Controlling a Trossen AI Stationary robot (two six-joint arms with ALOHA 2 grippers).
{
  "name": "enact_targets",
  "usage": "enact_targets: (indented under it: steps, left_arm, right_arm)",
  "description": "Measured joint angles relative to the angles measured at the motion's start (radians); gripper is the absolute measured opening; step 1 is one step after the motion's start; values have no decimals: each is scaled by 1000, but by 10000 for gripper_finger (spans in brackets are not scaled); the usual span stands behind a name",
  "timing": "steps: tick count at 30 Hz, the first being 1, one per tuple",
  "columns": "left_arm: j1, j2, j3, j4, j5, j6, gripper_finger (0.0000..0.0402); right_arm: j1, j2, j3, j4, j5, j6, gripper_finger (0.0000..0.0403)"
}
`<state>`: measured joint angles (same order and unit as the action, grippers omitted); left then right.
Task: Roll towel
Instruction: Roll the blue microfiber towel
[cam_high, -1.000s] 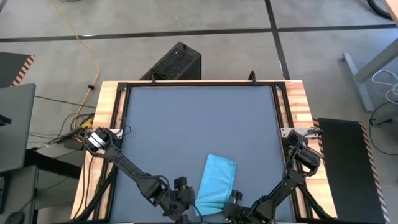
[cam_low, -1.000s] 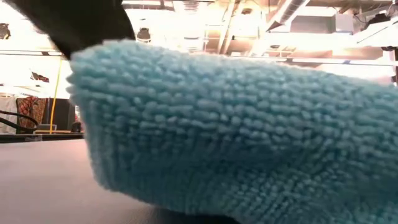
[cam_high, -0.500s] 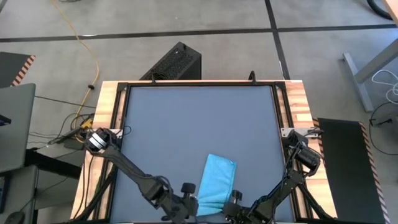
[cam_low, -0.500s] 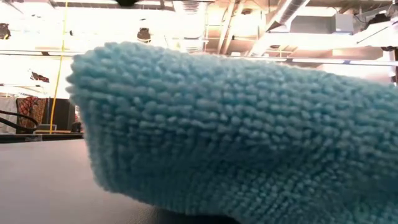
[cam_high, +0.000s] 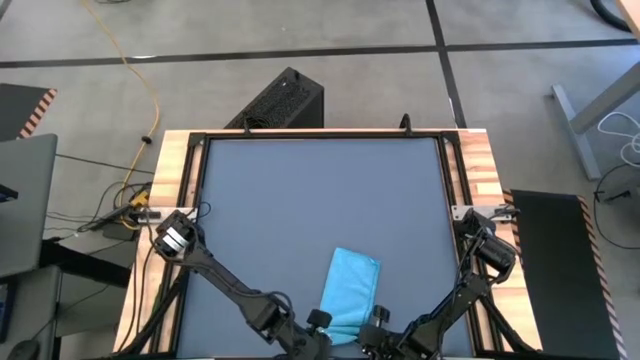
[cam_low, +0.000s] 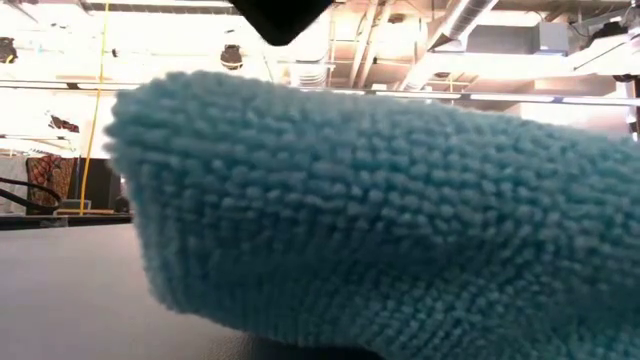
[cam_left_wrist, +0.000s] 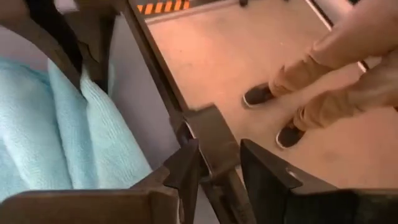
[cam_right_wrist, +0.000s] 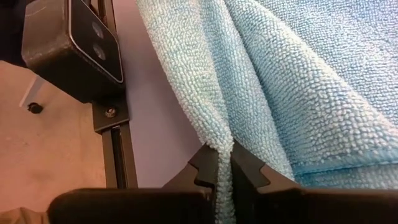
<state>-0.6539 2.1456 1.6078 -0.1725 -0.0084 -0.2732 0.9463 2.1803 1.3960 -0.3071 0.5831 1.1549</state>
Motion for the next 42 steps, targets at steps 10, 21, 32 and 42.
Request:
enact_targets:
  steps: [10, 21, 32, 42]
  left_arm:
    - [1, 1, 0, -161, -162, -96, 101]
    - [3, 0, -12, -272, -293, -140, 101]
    - [-11, 1, -22, -249, -286, -148, 101]
    - [-66, -2, 53, -228, -366, -50, 100]
  right_arm:
    - [1, 0, 1, -1, -9, 2, 45]
    - [1, 0, 2, -4, -12, 0, 45]
    - [0, 0, 2, -9, -13, -3, 45]
    - [0, 0, 2, -14, -13, -3, 45]
